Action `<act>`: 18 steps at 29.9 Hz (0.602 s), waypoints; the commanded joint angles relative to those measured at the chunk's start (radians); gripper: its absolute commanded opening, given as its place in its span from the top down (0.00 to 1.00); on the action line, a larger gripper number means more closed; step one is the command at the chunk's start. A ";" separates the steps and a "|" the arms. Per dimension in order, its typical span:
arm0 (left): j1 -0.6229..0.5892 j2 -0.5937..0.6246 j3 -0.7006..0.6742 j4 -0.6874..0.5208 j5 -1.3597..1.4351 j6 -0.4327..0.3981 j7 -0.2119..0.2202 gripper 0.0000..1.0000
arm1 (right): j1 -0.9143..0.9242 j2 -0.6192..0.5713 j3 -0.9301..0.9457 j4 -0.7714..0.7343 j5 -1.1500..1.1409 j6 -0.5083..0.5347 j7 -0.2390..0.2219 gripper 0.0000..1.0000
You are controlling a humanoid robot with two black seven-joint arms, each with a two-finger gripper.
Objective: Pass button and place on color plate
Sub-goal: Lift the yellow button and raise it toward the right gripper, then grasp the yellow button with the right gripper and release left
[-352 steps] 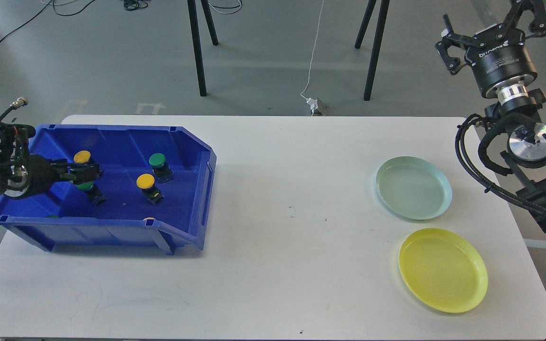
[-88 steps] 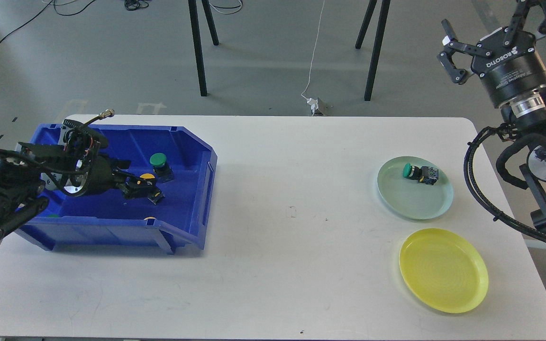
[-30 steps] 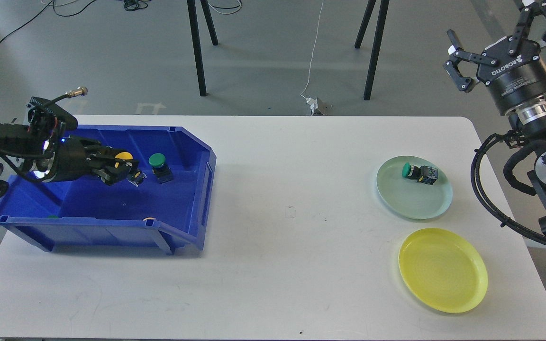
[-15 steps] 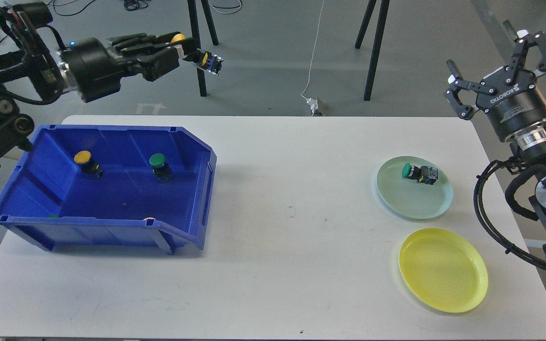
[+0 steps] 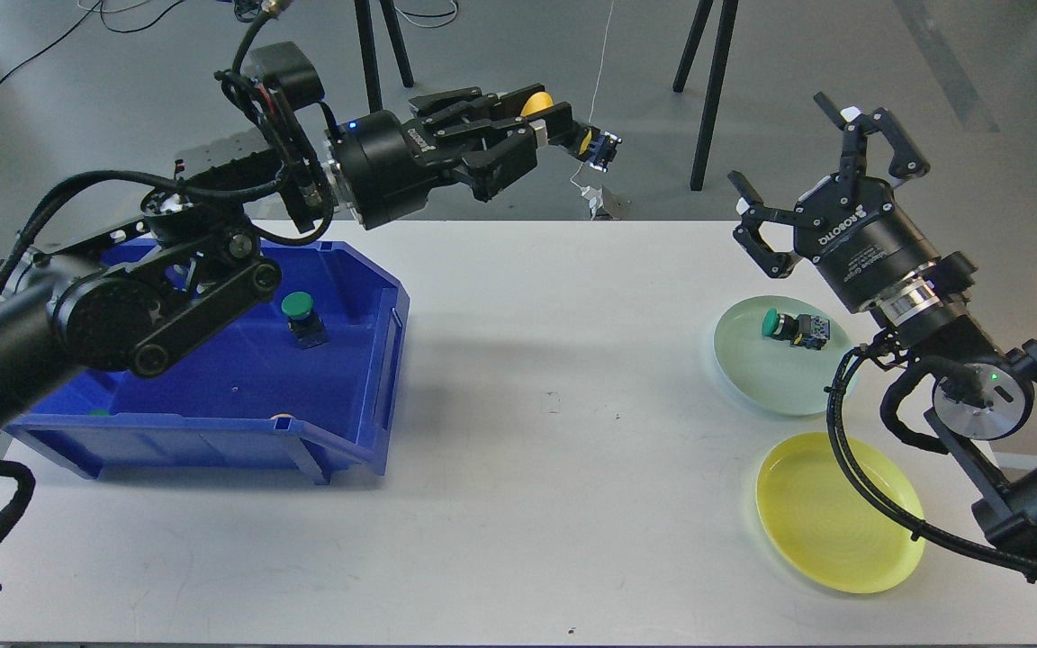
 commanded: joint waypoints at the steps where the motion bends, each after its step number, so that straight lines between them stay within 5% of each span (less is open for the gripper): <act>1: 0.004 -0.017 0.003 0.008 0.005 -0.001 0.000 0.70 | 0.015 0.023 -0.048 0.008 -0.010 0.009 -0.004 0.08; 18: -0.008 -0.025 0.027 0.008 0.002 0.000 0.000 0.70 | 0.094 0.127 -0.146 -0.042 -0.055 0.010 -0.023 0.21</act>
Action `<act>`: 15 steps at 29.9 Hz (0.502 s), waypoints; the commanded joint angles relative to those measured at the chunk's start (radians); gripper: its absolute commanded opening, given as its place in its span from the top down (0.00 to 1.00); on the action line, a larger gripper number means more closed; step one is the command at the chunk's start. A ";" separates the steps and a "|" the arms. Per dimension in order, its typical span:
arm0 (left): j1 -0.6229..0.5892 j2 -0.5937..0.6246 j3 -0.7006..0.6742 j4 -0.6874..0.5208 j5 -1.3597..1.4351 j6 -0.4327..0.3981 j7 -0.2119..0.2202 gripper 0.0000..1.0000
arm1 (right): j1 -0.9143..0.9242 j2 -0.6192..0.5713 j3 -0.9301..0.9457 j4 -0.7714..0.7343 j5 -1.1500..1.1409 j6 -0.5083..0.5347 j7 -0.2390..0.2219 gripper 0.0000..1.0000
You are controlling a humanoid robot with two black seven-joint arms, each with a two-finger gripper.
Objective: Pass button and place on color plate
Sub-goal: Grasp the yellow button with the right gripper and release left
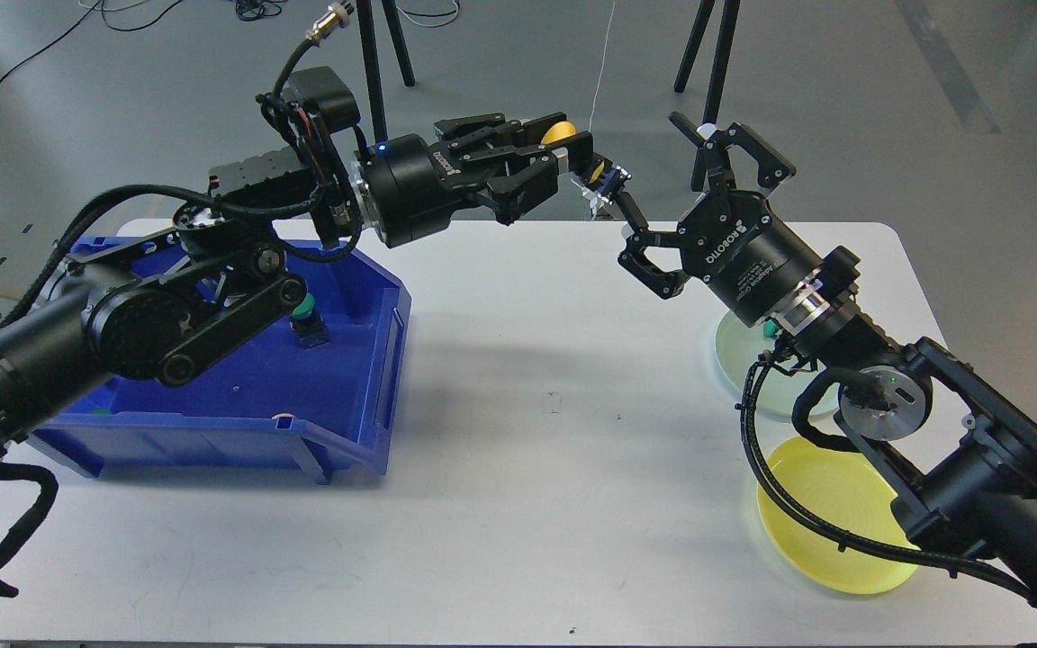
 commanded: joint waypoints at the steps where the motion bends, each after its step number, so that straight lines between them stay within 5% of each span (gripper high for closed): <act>1: -0.004 -0.009 0.000 0.000 0.000 0.001 0.000 0.70 | 0.001 0.009 -0.007 -0.010 0.000 0.000 -0.001 0.21; 15: -0.004 -0.010 -0.003 0.000 -0.004 0.001 0.000 0.71 | -0.029 -0.003 -0.007 -0.007 0.001 0.006 0.000 0.20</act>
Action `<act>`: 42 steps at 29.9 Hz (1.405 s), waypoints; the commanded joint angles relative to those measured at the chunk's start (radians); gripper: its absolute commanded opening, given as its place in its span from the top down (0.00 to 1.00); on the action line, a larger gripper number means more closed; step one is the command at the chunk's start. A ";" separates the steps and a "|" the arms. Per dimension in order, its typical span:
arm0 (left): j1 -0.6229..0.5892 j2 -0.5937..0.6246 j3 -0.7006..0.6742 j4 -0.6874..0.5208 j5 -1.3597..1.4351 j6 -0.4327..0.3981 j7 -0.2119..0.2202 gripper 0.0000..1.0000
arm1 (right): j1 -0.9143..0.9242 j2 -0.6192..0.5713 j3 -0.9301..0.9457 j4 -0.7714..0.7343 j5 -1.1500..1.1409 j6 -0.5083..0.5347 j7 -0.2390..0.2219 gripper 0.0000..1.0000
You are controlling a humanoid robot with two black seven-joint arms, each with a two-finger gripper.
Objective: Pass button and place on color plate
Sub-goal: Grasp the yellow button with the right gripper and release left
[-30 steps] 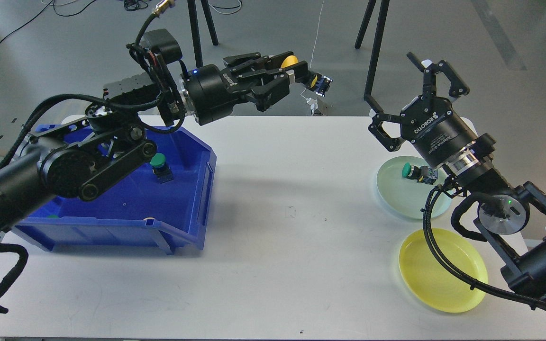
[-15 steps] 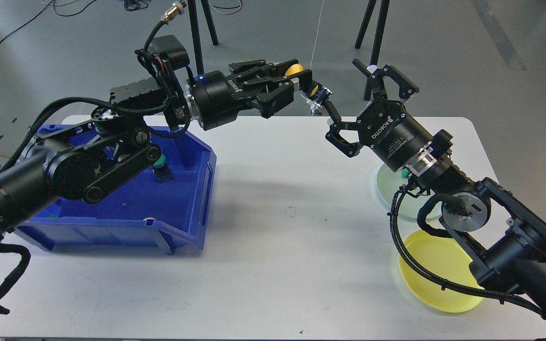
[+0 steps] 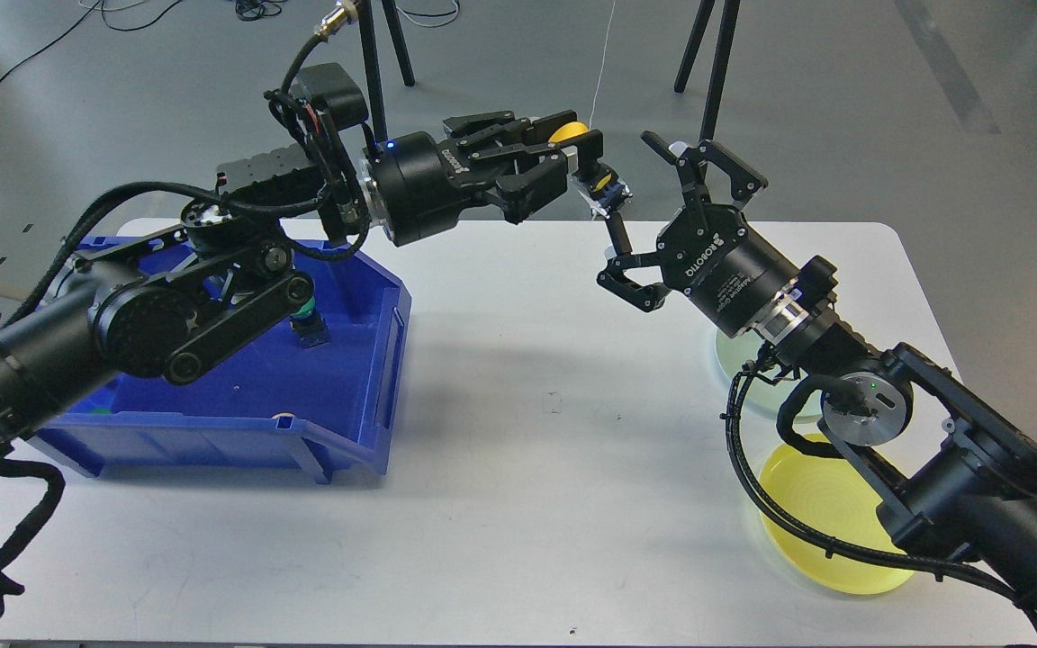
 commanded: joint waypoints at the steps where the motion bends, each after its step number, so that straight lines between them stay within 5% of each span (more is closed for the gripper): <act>1: 0.000 0.000 -0.003 0.000 -0.003 0.001 0.000 0.71 | -0.010 -0.002 -0.003 -0.002 0.000 0.005 0.001 0.20; 21: 0.003 -0.023 -0.003 0.000 -0.005 0.003 0.022 0.72 | -0.002 0.043 -0.018 -0.005 -0.002 0.006 0.001 0.24; 31: 0.001 -0.019 -0.002 0.000 -0.005 0.007 0.021 0.72 | -0.002 0.047 -0.018 -0.005 -0.002 0.006 -0.001 0.77; 38: 0.008 -0.019 -0.002 -0.003 -0.008 0.009 0.016 0.70 | 0.001 0.049 -0.009 -0.005 -0.002 0.005 0.008 0.81; 42: 0.012 -0.021 -0.003 -0.005 -0.009 0.009 0.015 0.50 | 0.001 0.049 -0.004 -0.005 -0.002 0.005 0.010 0.81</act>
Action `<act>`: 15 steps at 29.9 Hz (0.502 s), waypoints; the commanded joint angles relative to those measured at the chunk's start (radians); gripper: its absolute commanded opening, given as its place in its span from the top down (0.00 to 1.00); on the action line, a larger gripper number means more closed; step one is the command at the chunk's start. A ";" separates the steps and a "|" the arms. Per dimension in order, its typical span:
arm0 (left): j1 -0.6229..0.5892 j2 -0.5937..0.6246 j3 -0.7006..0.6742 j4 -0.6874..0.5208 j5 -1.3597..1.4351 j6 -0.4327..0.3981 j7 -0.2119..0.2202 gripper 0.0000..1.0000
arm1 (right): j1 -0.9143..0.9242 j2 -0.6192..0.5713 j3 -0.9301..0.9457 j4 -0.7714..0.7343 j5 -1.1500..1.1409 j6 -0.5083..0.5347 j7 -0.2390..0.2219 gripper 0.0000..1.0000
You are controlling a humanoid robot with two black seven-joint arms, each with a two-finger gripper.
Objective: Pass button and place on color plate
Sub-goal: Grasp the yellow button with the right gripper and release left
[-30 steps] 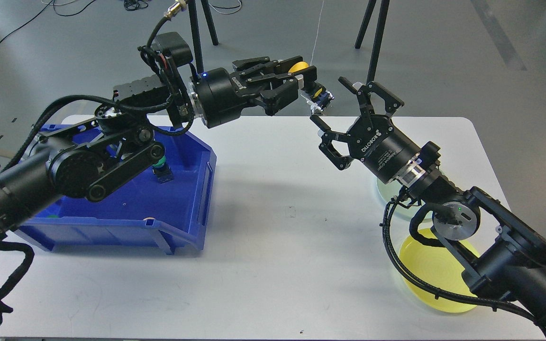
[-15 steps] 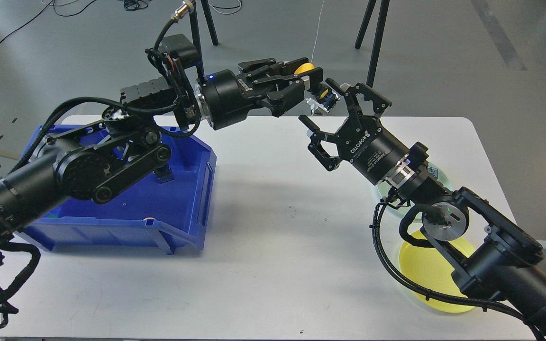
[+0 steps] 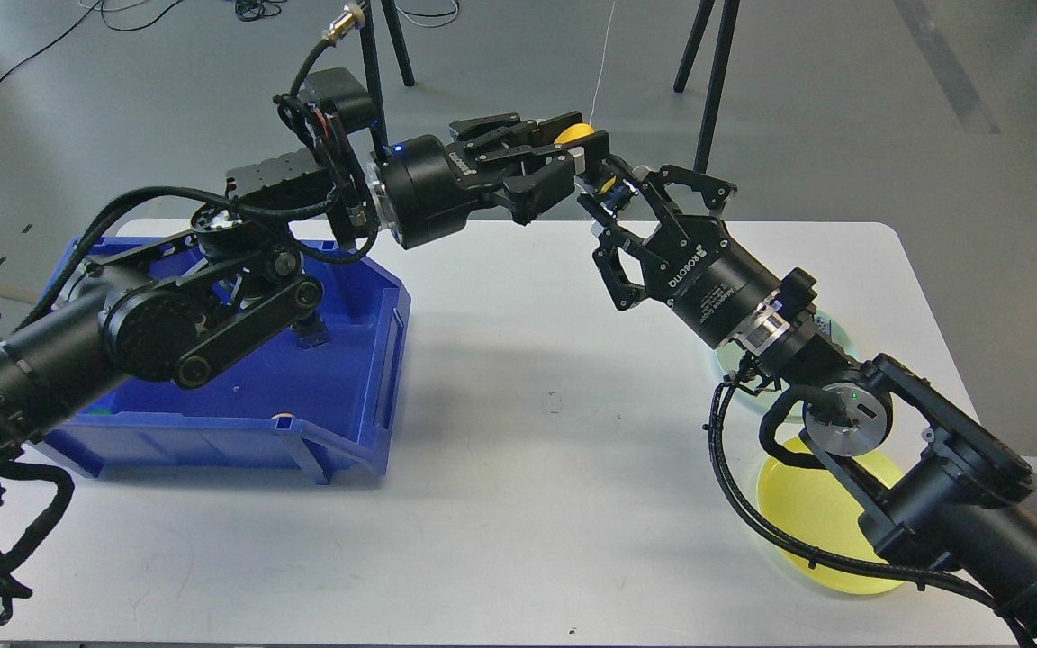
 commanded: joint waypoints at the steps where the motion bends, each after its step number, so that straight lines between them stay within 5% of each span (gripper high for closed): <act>1: 0.003 0.000 -0.001 -0.005 -0.001 -0.002 -0.004 0.41 | 0.001 0.000 0.004 0.000 0.000 0.000 0.003 0.81; 11: 0.004 -0.002 -0.015 -0.010 -0.009 -0.003 -0.007 0.21 | 0.004 -0.010 0.009 0.003 0.000 0.001 0.003 0.80; 15: 0.003 0.000 -0.018 -0.001 -0.157 -0.003 -0.004 0.00 | -0.001 -0.026 0.013 0.011 0.002 0.001 0.003 0.80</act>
